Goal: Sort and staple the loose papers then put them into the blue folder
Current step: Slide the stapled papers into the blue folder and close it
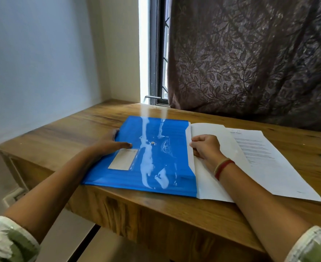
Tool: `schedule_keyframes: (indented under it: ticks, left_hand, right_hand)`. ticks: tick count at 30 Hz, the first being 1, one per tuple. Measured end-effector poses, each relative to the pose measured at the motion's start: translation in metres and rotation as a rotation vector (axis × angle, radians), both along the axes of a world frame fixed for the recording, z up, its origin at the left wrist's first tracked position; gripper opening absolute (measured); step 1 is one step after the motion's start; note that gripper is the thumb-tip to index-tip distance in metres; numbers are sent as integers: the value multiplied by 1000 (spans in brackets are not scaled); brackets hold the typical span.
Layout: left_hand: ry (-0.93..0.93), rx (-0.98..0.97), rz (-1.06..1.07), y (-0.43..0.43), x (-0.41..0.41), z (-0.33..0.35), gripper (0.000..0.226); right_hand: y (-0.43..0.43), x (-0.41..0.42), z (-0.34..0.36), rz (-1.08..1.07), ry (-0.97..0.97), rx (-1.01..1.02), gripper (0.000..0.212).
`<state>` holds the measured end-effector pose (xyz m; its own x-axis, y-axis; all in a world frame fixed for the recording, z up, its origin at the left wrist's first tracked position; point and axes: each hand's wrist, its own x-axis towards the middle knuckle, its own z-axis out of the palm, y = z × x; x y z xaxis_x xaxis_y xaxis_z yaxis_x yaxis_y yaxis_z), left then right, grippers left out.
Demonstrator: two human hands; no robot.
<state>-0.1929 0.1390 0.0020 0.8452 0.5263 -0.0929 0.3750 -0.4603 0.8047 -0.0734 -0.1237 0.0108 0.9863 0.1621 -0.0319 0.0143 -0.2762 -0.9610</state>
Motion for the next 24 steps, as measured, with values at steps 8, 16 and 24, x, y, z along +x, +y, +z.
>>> schedule_keyframes:
  ticks: [8, 16, 24]
  left_hand:
    - [-27, -40, 0, 1, 4, -5, 82]
    - [-1, 94, -17, 2, 3, -5, 88]
    - [23, 156, -24, -1, 0, -4, 89]
  right_hand:
    - [14, -7, 8, 234, 251, 328, 16]
    - [20, 5, 20, 262, 331, 343, 11]
    - [8, 31, 34, 348, 651, 357, 38]
